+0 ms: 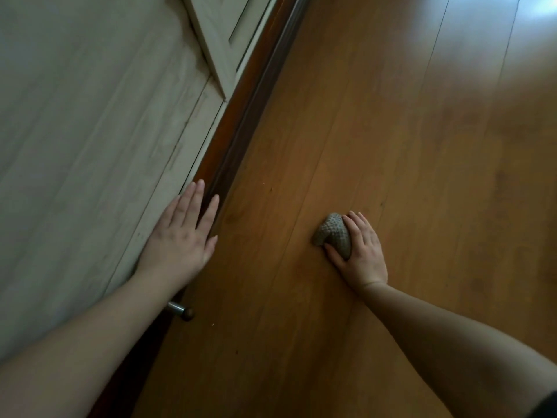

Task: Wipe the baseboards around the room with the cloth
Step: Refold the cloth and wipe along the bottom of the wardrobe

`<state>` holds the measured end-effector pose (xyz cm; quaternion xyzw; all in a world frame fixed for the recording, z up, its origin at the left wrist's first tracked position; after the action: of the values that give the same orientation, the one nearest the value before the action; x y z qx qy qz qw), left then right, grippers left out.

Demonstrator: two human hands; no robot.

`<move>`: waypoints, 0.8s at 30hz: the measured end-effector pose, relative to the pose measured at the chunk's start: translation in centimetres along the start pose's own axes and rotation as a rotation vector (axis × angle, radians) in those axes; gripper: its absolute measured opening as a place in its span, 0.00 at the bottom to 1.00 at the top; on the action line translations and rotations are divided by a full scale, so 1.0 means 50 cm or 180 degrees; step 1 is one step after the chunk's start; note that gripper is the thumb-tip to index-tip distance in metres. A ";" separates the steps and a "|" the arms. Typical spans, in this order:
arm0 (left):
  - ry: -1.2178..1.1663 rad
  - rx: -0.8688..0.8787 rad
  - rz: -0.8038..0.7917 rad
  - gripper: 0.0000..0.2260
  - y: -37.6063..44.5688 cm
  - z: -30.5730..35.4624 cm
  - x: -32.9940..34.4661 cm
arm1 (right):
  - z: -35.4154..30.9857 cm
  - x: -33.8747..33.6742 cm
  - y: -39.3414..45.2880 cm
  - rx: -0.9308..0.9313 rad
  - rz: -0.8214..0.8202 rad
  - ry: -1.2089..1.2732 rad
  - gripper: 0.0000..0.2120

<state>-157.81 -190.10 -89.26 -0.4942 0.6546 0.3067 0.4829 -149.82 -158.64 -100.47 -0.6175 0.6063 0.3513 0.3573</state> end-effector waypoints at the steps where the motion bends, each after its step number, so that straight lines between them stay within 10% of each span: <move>1: 0.0139 -0.0007 -0.0038 0.33 0.008 -0.001 0.008 | 0.000 0.001 0.000 0.0002 -0.0024 -0.0007 0.35; 24: 0.0594 0.0191 -0.0042 0.34 0.104 0.014 0.019 | -0.013 0.000 0.004 -0.0063 -0.0268 0.0012 0.34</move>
<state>-162.51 -188.12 -90.77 -0.5103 0.7023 0.2364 0.4364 -149.99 -159.19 -100.14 -0.6467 0.5769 0.3408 0.3645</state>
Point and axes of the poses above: each hand's wrist, its own y-axis towards the middle knuckle, its own x-axis out of the palm, z = x × y, the point moved 10 cm from there along y, towards the middle knuckle, and after that the axes turned 11 degrees about -x, right-handed, at the moved point
